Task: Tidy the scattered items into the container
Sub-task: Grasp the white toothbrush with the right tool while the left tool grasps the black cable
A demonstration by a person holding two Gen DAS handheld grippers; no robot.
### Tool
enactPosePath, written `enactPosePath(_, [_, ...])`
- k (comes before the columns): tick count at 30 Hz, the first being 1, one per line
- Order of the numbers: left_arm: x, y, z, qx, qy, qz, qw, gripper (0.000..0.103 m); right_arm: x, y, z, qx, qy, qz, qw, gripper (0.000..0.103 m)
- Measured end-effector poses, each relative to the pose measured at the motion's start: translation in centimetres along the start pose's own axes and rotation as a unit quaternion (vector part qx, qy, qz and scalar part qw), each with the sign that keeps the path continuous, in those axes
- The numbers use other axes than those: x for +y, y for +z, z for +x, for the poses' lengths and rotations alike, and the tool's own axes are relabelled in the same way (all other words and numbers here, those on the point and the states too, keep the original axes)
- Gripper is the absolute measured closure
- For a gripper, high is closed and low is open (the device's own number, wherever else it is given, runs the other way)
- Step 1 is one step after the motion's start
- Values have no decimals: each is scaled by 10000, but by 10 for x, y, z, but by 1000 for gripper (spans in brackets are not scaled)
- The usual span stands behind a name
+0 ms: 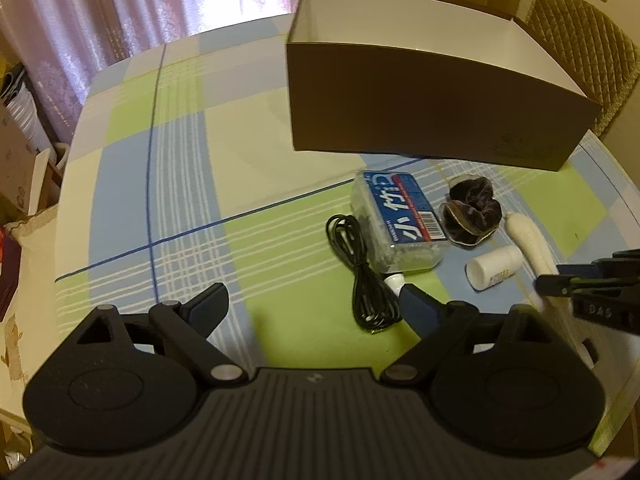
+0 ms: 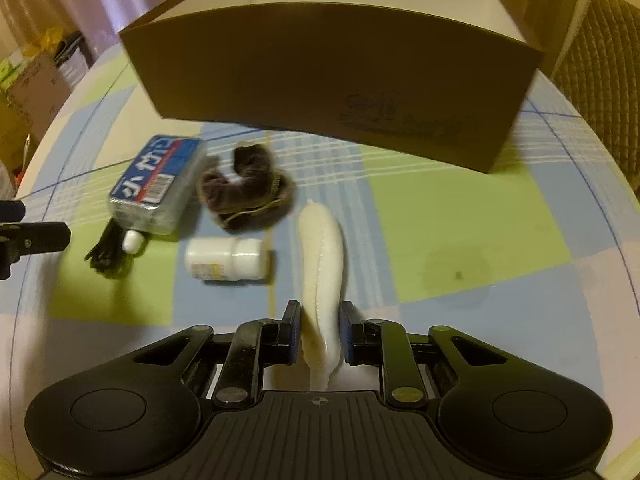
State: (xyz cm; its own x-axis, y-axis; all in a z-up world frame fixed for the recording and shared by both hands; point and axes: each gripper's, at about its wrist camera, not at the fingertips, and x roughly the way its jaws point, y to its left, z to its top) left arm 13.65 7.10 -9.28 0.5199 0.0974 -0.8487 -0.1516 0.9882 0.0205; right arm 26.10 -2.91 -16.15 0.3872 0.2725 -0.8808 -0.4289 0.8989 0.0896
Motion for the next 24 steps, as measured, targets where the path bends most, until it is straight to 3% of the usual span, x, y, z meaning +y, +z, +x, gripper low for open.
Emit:
enactPosePath(4, [-6,3,12,25,-48,85,9999,17,-19,-2,-4,-49,-72,80,9999,86])
enactPosePath(8, [-8,8,27,88,-73,118,9999,28,-34,-3,-9,-102,-140,154,9997,86])
enactPosePath(15, [-2,13,51,305,-184,-71,9993,37,-45,-8,-14,-172,-92,142,9997,86])
enactPosePath(18, [-1,15,58,301,-296,-156,9990,55,-44,-7,-13,-168,-85,74,9998,86])
enactPosePath(20, [0,15,62,311,-346,-199,9987,75,-44,-5,-11,-165,-70,39,9998,86])
enactPosePath(24, [8,11,60,256,-324,-203,9989,83,-46,-5,-12,-166,-19,-34,9999,86])
